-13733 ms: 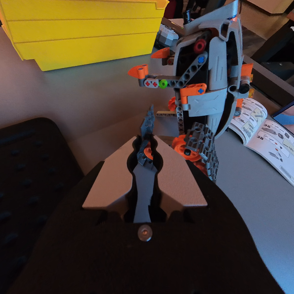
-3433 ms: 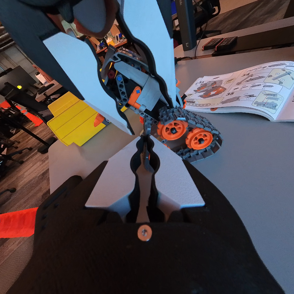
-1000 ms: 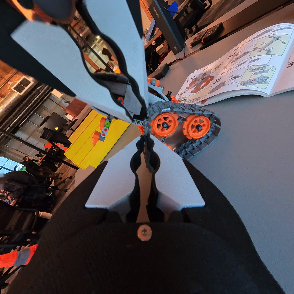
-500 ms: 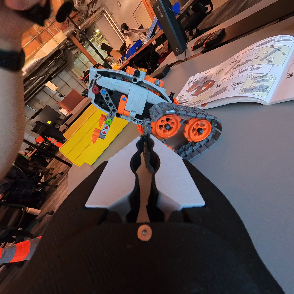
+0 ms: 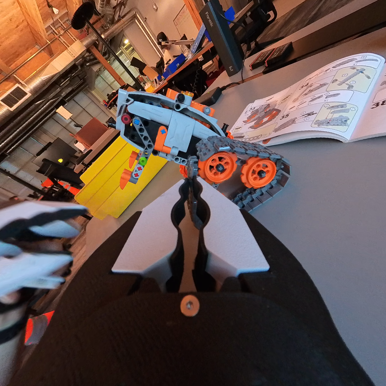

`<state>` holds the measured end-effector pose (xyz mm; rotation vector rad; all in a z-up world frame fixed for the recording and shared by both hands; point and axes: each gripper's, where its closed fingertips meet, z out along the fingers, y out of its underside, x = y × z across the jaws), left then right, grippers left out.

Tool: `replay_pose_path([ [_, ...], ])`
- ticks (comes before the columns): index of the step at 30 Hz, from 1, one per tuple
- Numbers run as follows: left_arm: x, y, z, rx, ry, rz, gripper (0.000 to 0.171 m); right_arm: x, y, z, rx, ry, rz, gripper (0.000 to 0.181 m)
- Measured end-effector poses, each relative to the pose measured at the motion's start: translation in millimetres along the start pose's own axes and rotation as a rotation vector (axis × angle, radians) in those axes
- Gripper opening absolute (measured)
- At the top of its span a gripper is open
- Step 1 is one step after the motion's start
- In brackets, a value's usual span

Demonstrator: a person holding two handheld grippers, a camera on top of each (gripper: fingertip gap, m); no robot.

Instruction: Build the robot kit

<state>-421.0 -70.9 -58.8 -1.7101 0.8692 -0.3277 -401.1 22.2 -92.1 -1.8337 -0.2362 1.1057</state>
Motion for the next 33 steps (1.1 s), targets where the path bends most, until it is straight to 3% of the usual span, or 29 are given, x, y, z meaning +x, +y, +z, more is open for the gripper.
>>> replay_pose_path([
  [3, 10, 27, 24, -0.138, -0.074, -0.042, 0.038, 1, -1, -1, 0.006, -0.002, 0.004, 0.001],
  [8, -17, 34, 54, -0.192, -0.322, 0.069, 0.042, 1, -1, -3, 0.014, 0.006, -0.023, 0.001],
  [12, -25, 33, 70, -0.212, -0.354, 0.067, 0.046, 2, -1, -3, 0.017, 0.001, -0.025, 0.001],
  [18, -25, 44, 88, -0.275, -0.28, -0.039, 0.056, 2, -2, -3, 0.024, -0.013, -0.008, 0.001],
  [27, -30, 40, 96, -0.235, -0.285, -0.077, 0.035, 7, -5, -4, 0.044, -0.01, 0.01, 0.002],
  [33, -32, 39, 90, -0.244, -0.353, -0.008, 0.048, 8, -7, -3, 0.046, -0.011, 0.015, 0.002],
])
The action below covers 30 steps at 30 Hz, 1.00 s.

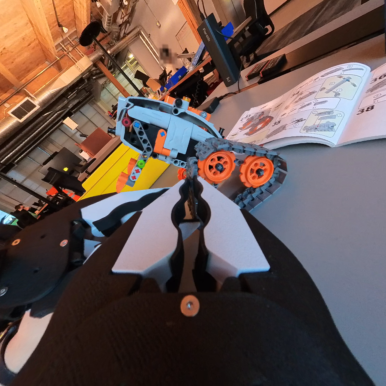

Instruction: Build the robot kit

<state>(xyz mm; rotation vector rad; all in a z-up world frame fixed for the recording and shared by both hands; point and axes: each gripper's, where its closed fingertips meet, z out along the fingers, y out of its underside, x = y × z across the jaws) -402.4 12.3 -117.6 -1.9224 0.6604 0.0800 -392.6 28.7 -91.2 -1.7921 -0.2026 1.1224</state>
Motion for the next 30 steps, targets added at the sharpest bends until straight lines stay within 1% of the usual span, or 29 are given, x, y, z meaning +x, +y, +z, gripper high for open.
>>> replay_pose_path([
  [6, -3, 6, 7, -0.013, 0.061, -0.056, 0.047, -1, 1, 2, -0.004, -0.01, 0.016, 0.002],
  [7, -5, 6, 7, -0.008, 0.07, -0.076, 0.052, -2, 2, 3, -0.003, -0.012, 0.014, 0.002],
  [9, -8, 9, 8, -0.001, 0.109, -0.12, 0.056, -2, 2, 4, 0.002, -0.008, 0.011, 0.002],
  [12, -7, 7, 7, 0.017, 0.175, -0.137, 0.049, -4, 2, 7, 0.009, -0.011, 0.019, 0.002],
  [17, 0, 4, 10, 0.012, 0.183, -0.126, 0.048, -5, 2, 7, 0.009, -0.007, 0.014, 0.002],
  [19, -2, 4, 12, 0.004, 0.162, -0.11, 0.041, -4, 2, 7, 0.011, -0.006, 0.02, 0.002],
  [24, -3, 4, 12, 0.007, 0.177, -0.114, 0.04, -2, -2, 4, 0.012, -0.003, 0.018, 0.003],
  [25, -3, 4, 12, 0.008, 0.179, -0.115, 0.04, -1, -4, 0, 0.014, 0.013, 0.014, 0.005],
  [28, -3, 5, 11, 0.01, 0.19, -0.124, 0.04, 1, -22, -22, 0.056, 0.068, -0.076, 0.014],
  [30, -3, 5, 11, 0.013, 0.196, -0.128, 0.04, 0, -34, -33, 0.043, 0.063, -0.224, 0.015],
])
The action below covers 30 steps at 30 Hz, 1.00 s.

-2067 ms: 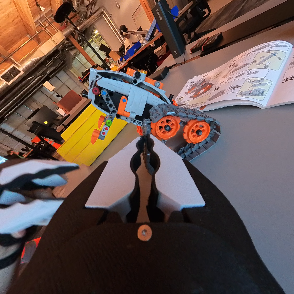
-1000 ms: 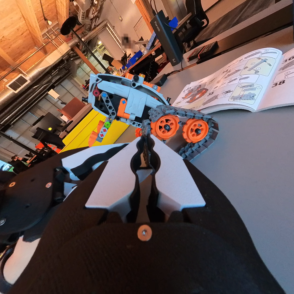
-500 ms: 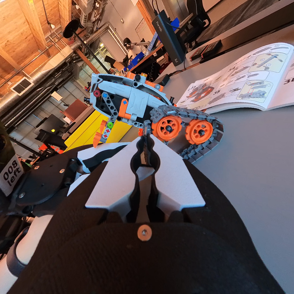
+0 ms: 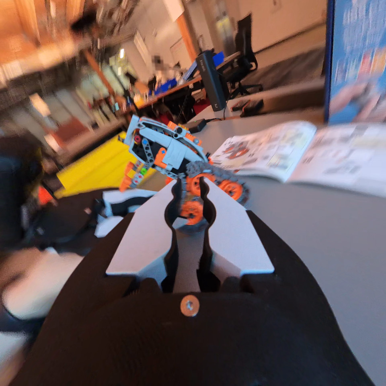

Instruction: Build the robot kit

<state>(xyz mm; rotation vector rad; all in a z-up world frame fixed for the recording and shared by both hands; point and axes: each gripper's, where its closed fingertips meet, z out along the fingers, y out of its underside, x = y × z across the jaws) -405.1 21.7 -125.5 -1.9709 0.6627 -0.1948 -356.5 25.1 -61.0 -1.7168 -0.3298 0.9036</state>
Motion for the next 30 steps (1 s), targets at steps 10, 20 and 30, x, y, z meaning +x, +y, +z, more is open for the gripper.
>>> replay_pose_path([
  [10, 0, 3, -2, 0.012, 0.024, 0.026, 0.04, 36, 23, 39, -0.334, -0.206, -1.096, 0.035],
  [20, -3, 6, -7, 0.023, 0.044, 0.082, 0.04, 23, 29, 54, -0.292, -0.2, -1.206, 0.004],
  [30, -10, 23, -35, 0.061, 0.149, 0.226, 0.04, -8, 45, 35, -0.337, -0.133, -1.21, 0.005],
])
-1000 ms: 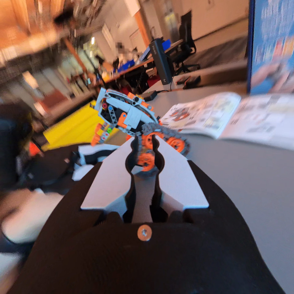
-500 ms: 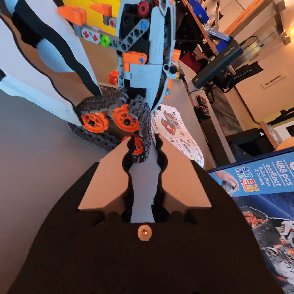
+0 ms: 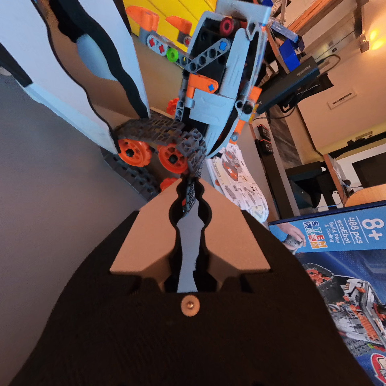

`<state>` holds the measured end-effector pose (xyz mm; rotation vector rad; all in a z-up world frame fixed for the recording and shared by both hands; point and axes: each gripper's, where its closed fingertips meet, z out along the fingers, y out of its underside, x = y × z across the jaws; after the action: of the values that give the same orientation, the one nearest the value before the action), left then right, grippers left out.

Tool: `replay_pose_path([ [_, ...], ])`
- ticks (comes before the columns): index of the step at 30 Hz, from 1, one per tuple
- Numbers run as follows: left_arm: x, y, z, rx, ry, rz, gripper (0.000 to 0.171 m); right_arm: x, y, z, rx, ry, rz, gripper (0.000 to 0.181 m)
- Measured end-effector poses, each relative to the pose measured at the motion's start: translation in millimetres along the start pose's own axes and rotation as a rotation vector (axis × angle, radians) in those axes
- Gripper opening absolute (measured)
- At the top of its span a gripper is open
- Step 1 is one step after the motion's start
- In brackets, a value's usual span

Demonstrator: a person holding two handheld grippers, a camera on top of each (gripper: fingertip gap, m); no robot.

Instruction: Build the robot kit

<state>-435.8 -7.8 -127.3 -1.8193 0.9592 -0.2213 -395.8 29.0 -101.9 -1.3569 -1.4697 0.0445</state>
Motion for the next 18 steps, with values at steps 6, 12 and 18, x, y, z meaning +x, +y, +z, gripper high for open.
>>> replay_pose_path([
  [6, -9, 14, -20, 0.043, 0.031, 0.005, 0.035, -24, -17, -9, -0.021, 0.009, 0.008, 0.009],
  [12, -14, 16, -21, 0.044, 0.021, 0.034, 0.035, -25, -25, -4, -0.012, 0.053, -0.024, 0.019],
  [18, -18, 13, -21, 0.026, -0.091, 0.056, 0.037, -24, -29, -1, 0.003, 0.062, 0.011, 0.021],
])
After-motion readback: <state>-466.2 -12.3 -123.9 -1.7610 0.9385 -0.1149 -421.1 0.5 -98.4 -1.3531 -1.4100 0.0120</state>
